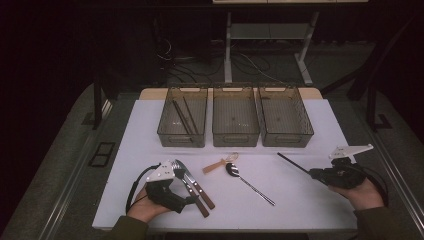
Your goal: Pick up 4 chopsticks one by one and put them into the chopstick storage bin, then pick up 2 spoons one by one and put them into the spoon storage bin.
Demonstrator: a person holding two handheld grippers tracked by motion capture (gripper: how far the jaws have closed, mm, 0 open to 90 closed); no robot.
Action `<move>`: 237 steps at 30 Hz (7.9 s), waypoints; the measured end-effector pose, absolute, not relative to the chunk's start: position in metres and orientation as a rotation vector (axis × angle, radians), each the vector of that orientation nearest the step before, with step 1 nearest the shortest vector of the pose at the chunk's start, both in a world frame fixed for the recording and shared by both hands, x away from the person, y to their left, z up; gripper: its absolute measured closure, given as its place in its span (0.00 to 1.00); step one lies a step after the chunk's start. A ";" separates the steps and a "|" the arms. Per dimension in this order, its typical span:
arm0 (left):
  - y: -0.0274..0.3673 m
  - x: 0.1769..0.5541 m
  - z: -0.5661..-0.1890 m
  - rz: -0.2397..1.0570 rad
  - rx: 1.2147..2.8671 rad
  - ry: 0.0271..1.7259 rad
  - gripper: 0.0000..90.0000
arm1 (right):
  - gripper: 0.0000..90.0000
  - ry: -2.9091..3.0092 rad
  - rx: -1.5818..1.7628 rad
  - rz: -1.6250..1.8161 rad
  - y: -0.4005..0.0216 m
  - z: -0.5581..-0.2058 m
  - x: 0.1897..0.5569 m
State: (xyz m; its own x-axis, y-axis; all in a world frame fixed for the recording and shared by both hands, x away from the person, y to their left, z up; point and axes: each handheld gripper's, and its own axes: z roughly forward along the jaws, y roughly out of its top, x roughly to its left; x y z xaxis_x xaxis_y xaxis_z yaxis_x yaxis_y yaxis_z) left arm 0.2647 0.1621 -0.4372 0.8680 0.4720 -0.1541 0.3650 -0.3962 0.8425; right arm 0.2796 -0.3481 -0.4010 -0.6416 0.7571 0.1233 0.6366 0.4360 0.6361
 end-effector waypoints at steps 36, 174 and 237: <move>0.163 0.265 -0.437 0.130 2.023 0.605 0.00 | 0.96 2.471 1.048 1.200 -0.230 -0.347 0.356; 0.160 0.263 -0.437 0.141 2.047 0.600 0.00 | 0.39 2.522 1.009 1.340 -0.206 -0.395 0.346; 0.160 0.263 -0.437 0.139 2.053 0.589 0.00 | 0.89 2.631 0.758 1.112 -0.140 -0.445 0.324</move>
State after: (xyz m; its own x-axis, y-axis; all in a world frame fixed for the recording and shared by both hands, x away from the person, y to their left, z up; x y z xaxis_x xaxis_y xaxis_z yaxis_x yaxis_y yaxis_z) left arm 0.2626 0.1602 -0.4370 0.8769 0.4611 -0.1358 0.3515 -0.4223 0.8355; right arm 0.3244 -0.1400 -0.4453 -0.8522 0.5226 0.0258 0.3827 0.5890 0.7118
